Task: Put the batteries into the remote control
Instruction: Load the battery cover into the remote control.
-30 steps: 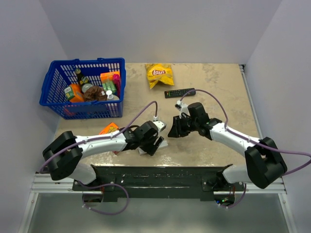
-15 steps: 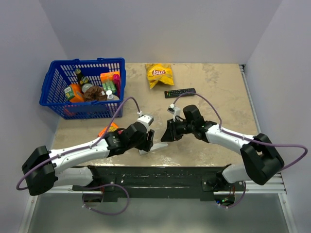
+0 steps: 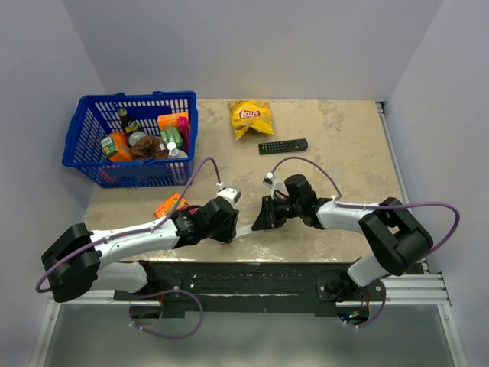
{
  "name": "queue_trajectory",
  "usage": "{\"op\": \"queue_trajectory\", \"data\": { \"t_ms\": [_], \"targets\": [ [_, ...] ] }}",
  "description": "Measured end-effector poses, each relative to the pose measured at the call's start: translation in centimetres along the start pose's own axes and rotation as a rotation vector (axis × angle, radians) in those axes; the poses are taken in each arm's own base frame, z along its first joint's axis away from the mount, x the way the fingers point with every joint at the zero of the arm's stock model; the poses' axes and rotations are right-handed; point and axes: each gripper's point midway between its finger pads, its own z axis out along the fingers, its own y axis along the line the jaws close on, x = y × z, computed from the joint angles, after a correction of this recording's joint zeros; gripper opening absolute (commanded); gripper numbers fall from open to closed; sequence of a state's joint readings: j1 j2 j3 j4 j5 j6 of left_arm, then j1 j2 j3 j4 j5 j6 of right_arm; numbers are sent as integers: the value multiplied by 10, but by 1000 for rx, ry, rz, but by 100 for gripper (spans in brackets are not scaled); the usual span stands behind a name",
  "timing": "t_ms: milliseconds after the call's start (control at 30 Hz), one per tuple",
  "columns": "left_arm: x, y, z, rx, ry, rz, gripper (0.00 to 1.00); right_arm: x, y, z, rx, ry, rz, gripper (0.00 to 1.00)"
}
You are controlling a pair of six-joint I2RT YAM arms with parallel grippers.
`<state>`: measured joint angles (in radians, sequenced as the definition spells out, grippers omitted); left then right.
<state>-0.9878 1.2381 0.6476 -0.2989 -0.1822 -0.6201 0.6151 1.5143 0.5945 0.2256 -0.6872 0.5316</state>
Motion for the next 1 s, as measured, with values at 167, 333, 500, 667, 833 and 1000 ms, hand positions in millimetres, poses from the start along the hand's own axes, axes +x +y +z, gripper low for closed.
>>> {"op": "queue_trajectory", "data": {
  "t_ms": [167, 333, 500, 667, 833, 1000],
  "targets": [
    [8, 1, 5, -3, 26, -9, 43, 20, -18, 2, 46, 29, 47, 20],
    [14, 2, 8, -5, 42, -16, 43, 30, -29, 3, 81, 37, 66, 20],
    [14, 2, 8, -4, 40, -19, 43, 27, -26, -1, 85, 28, 58, 20],
    [13, 2, 8, -5, 39, -19, 43, -1, 2, -15, 54, -43, -10, 21],
    [13, 2, 8, -5, 39, -19, 43, -29, 19, -15, 18, -103, -53, 21],
    [13, 2, 8, -7, 38, -19, 43, -19, 2, -3, 40, -65, 5, 21]
  ]
}}
